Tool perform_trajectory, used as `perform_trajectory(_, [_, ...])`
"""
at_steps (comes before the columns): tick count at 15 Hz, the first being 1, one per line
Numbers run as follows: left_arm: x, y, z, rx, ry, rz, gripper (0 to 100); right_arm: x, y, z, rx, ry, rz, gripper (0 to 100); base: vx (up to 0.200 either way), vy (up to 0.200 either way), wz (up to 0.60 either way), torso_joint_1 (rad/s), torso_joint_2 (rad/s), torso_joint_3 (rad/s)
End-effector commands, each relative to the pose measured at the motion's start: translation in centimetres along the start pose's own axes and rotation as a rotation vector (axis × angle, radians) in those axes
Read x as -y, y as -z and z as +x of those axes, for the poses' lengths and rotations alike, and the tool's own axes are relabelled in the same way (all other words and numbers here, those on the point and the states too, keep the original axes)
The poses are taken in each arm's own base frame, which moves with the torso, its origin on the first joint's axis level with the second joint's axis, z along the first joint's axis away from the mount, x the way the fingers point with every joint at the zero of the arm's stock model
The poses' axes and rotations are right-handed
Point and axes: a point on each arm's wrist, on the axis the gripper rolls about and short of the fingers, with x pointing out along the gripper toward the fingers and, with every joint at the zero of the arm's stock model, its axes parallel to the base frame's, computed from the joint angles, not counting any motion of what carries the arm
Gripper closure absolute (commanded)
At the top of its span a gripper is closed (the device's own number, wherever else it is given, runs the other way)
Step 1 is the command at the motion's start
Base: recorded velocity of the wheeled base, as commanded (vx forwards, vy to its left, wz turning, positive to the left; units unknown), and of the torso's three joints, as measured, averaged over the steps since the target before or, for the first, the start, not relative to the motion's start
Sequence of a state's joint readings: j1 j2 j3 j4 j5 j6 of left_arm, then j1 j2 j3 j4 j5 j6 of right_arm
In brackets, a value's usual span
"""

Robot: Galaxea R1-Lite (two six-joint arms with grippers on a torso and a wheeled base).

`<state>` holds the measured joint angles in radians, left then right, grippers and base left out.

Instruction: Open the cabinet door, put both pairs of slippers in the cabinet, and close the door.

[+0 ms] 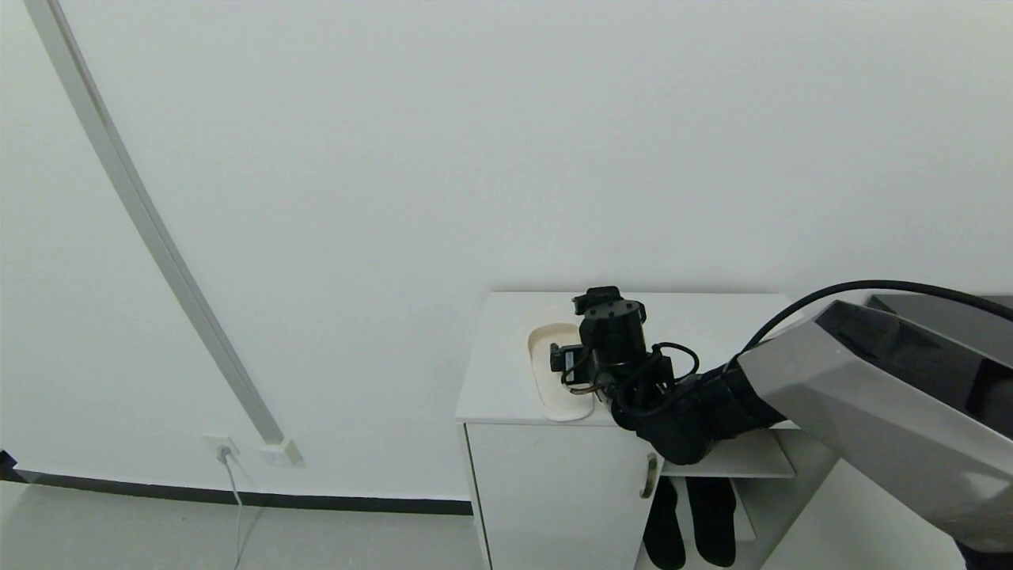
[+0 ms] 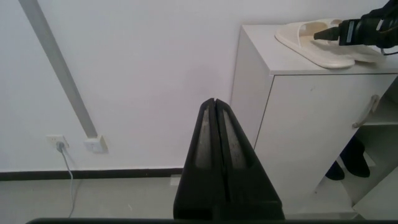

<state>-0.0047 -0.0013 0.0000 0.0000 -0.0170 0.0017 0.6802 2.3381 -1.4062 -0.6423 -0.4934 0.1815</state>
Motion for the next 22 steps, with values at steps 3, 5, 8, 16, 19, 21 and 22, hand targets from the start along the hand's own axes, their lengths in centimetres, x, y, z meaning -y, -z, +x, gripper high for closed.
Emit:
perform_trajectory(3, [0.0,0.0,0.0,-0.001,0.0,0.0,100,0.1,0.7,2.0,0.015,0.013,0.0,0,0.0,0.0,0.0,0.0,0.0,0.0])
perform_trajectory(5, [0.0,0.0,0.0,-0.001,0.0,0.0,100,0.3,0.2,3.0,0.042,0.022,0.011,0,0.0,0.0,0.0,0.0,0.0,0.0])
perform_trajectory(8, [0.0,0.0,0.0,-0.001,0.0,0.0,100,0.2,-0.2,3.1,0.062,0.021,0.004,100,0.0,0.0,0.0,0.0,0.0,0.0])
perform_trajectory(16, [0.0,0.0,0.0,-0.001,0.0,0.0,100,0.0,0.5,3.5,0.063,0.021,-0.014,100,0.0,0.0,0.0,0.0,0.0,0.0])
perform_trajectory(19, [0.0,0.0,0.0,-0.001,0.0,0.0,100,-0.1,-0.9,2.6,0.085,0.012,-0.004,100,0.0,0.0,0.0,0.0,0.0,0.0])
perform_trajectory(21, [0.0,0.0,0.0,-0.001,0.0,0.0,100,0.0,-2.3,1.1,0.097,0.0,-0.01,100,0.0,0.0,0.0,0.0,0.0,0.0])
perform_trajectory(22, [0.0,0.0,0.0,-0.001,0.0,0.0,100,0.0,-2.5,0.4,0.096,-0.007,-0.015,100,0.0,0.0,0.0,0.0,0.0,0.0])
